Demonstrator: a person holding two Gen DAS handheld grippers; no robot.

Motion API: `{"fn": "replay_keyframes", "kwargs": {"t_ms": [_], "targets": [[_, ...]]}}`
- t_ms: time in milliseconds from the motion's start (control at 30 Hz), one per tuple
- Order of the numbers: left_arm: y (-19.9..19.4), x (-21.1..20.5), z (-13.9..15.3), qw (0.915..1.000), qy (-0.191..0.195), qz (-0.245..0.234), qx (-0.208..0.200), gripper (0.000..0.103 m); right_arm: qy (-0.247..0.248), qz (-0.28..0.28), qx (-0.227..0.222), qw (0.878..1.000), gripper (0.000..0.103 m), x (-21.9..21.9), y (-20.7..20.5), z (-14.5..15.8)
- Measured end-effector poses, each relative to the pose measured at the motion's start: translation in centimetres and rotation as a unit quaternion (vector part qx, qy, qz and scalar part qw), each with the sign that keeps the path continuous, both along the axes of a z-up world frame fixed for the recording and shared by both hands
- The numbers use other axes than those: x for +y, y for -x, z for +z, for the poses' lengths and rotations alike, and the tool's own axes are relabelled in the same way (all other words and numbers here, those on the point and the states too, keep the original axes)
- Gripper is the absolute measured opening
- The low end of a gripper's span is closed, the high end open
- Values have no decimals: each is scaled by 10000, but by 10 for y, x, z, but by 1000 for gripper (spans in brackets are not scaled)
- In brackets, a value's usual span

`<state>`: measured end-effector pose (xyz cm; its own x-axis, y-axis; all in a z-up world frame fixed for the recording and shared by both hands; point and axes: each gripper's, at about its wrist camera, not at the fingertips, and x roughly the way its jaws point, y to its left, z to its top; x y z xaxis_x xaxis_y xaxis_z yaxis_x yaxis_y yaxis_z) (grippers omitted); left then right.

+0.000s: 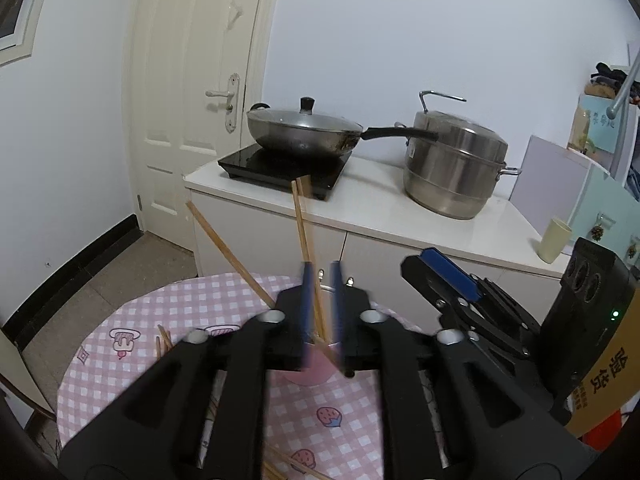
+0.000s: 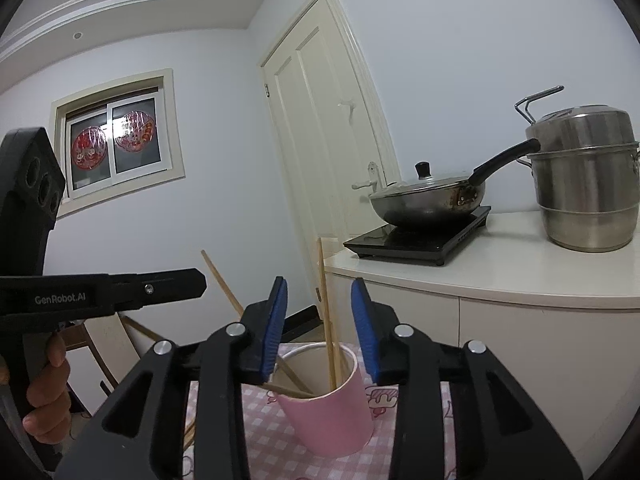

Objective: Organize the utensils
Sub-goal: 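Lower the chopsticks into the pink cup and open both tools, then move both tools back down to the remaining chopsticks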

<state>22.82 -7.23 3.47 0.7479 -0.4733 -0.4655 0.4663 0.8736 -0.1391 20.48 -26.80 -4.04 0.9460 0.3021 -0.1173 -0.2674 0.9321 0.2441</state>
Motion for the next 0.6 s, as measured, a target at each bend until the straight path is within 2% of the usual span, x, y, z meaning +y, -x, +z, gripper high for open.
{"fn": "replay_keyframes", "kwargs": {"t_ms": [33, 100, 367, 433, 600], "targets": [[3, 3, 2, 10000, 34, 44, -65, 79, 23, 14, -7, 10000, 33, 1, 3, 1], [16, 13, 7, 9986, 230, 135, -454, 80, 82, 41, -25, 10000, 34, 3, 11, 3], [46, 41, 21, 9976, 110, 160, -671, 80, 299, 206, 156, 9992, 36, 17, 29, 2], [51, 51, 20, 9973, 74, 231, -688, 80, 367, 287, 251, 9986, 36, 23, 32, -1], [49, 82, 0, 9978, -54, 535, -397, 80, 508, 447, 478, 9966, 36, 37, 34, -16]]}}
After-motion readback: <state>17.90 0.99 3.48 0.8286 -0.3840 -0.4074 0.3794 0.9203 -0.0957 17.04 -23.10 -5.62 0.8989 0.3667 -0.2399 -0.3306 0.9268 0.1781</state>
